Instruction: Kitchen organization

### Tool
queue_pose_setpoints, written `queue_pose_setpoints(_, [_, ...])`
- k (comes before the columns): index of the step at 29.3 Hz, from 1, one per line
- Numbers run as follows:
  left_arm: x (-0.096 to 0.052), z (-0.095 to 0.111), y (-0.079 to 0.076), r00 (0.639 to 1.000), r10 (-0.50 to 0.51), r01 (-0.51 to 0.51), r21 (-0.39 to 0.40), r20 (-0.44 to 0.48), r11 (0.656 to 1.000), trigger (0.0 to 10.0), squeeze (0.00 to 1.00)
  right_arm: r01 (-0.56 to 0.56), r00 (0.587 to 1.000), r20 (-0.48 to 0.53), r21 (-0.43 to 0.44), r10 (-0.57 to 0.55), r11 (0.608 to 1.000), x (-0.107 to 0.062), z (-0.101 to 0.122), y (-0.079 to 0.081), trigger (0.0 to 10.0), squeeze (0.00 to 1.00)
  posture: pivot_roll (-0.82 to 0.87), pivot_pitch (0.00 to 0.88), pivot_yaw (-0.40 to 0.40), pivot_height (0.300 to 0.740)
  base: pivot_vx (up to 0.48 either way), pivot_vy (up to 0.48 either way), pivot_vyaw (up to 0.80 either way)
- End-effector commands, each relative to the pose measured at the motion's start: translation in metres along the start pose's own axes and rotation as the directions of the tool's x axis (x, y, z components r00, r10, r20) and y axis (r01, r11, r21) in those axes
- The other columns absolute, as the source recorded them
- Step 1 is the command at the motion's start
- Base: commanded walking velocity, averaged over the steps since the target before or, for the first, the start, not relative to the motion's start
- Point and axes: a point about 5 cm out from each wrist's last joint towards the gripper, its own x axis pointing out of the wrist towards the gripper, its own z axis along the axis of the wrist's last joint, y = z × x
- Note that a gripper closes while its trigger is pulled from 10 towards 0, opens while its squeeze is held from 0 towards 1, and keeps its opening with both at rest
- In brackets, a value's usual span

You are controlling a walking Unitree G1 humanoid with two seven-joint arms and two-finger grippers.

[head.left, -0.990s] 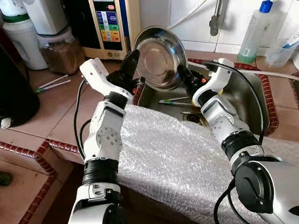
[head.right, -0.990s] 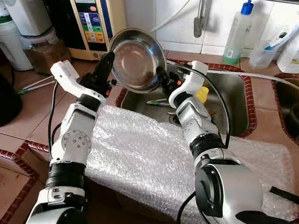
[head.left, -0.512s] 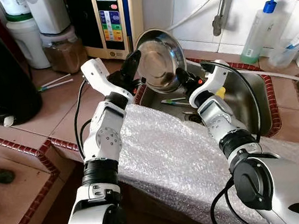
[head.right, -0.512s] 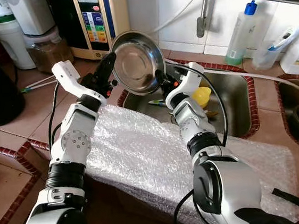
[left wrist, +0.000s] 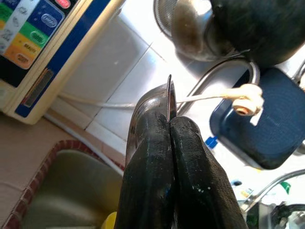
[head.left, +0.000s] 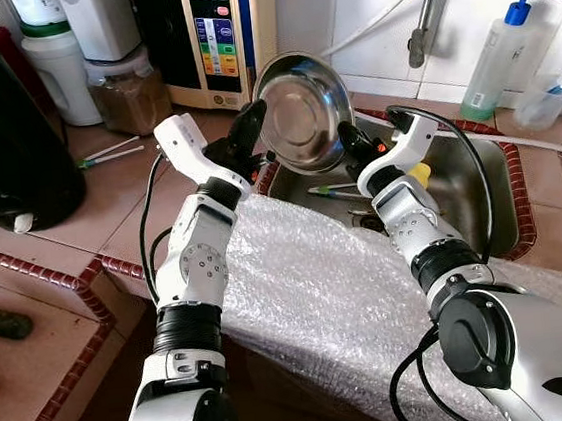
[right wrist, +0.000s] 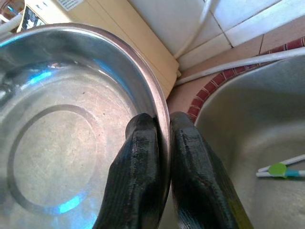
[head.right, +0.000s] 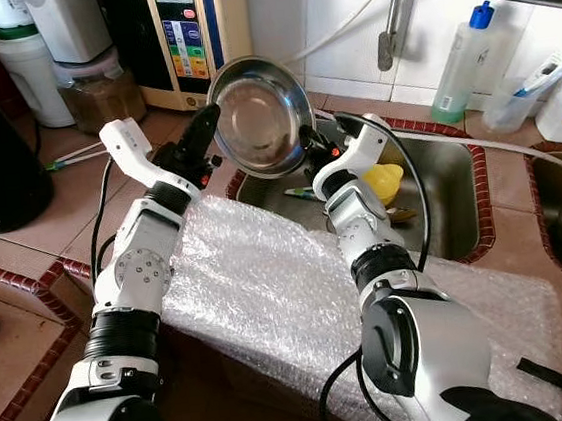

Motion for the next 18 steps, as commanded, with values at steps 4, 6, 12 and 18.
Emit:
queue_pose_setpoints(4, [-0.010, -0.016, 0.015, 0.994, 0.076, -0.069, 0.085, -0.080, 0.994, 10.0, 1.00, 0.061, 0.998, 0.006, -0.107, -0.060, 0.992, -0.003, 0.001, -0.008, 0.0, 0.00, 0.06, 0.000, -0.003, 0.740, 0.000, 0.000, 0.00])
queue_pose_setpoints(6, [-0.014, -0.020, 0.021, 0.991, 0.102, -0.094, 0.090, -0.091, 0.991, 10.0, 1.00, 0.058, 0.998, 0.008, -0.113, -0.058, 0.992, -0.003, 0.001, -0.008, 0.0, 0.00, 0.06, 0.000, -0.003, 0.740, 0.000, 0.000, 0.00])
queue_pose_setpoints(12, [-0.020, -0.026, 0.030, 0.985, 0.127, -0.117, 0.089, -0.117, 0.989, 10.0, 1.00, 0.063, 0.998, -0.006, -0.127, -0.064, 0.990, -0.007, -0.004, -0.012, 0.0, 0.00, 0.06, 0.000, -0.003, 0.740, 0.000, 0.000, 0.00])
queue_pose_setpoints(18, [-0.025, -0.034, 0.034, 0.977, 0.138, -0.115, 0.143, -0.164, 0.983, 10.0, 1.00, 0.098, 0.995, 0.003, -0.164, -0.099, 0.982, -0.009, -0.004, -0.016, 0.0, 0.00, 0.06, 0.000, -0.005, 0.740, 0.000, 0.000, 0.00])
